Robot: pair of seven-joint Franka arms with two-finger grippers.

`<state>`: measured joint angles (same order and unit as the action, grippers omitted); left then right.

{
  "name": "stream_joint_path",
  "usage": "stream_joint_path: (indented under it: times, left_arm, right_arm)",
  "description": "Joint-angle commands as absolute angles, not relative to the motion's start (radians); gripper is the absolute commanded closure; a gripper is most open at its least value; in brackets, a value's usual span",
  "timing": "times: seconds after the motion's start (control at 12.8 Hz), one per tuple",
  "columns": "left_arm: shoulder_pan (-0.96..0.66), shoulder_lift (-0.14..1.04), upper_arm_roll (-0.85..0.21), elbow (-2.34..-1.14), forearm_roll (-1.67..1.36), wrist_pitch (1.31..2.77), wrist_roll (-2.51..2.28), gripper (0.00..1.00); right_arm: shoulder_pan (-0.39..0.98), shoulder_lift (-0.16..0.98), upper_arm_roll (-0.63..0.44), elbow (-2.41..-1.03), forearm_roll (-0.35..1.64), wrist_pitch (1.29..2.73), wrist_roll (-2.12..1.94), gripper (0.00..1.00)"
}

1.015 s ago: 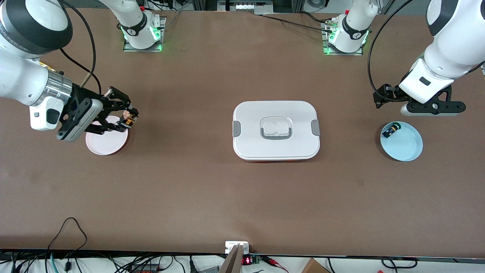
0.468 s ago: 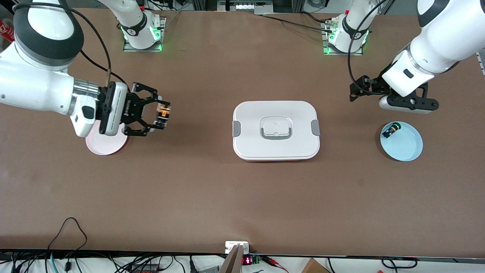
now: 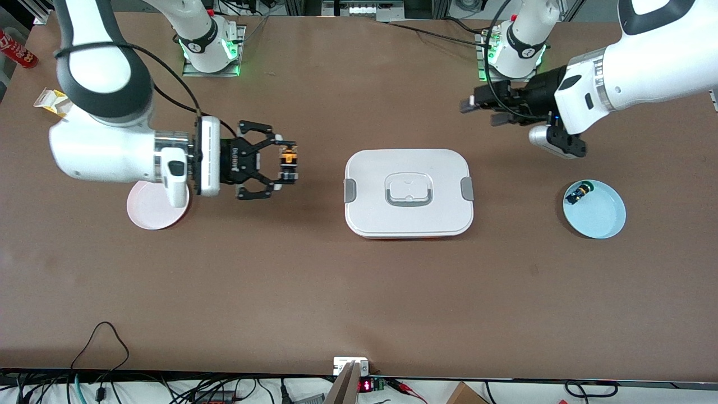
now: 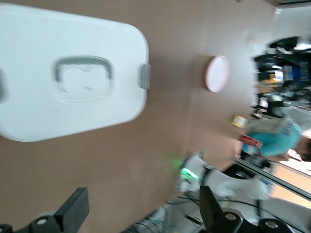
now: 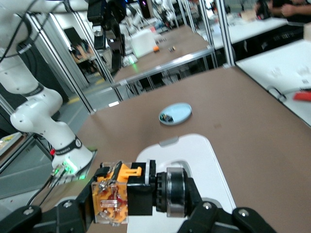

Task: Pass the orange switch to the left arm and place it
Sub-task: 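Carry the switch over the box while the left gripper reaches toward it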

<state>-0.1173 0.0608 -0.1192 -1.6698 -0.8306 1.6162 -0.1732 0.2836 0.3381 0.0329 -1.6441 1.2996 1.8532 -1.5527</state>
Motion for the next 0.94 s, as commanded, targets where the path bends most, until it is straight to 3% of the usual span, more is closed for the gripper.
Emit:
stream_joint_path:
  times: [0.0,0.39,0.62,0.86]
  left_arm:
    - [-0.118,0.138,-0.144,-1.634,-0.983,1.633,-0.172,0.0]
    - [-0.118,0.15,-0.172,-1.736,-1.28,1.837,0.0,0.0]
    - [-0.127,0.163,-0.268,-1.758,-1.322,2.038,0.105,0.0]
    - [-0.129,0.193,-0.279,-1.781,-1.445,2.051,0.225,0.0]
  right_arm:
    - [0.313,0.385,0.029,-1.66,1.472,1.882,-1.722,0.77]
    - [0.396,0.413,0.029,-1.654,1.725,1.91,-1.847,0.8]
    - [0.46,0.431,0.029,-1.654,1.857,1.933,-1.885,0.8]
    - [0.479,0.431,0.029,-1.652,1.89,1.965,-1.885,0.8]
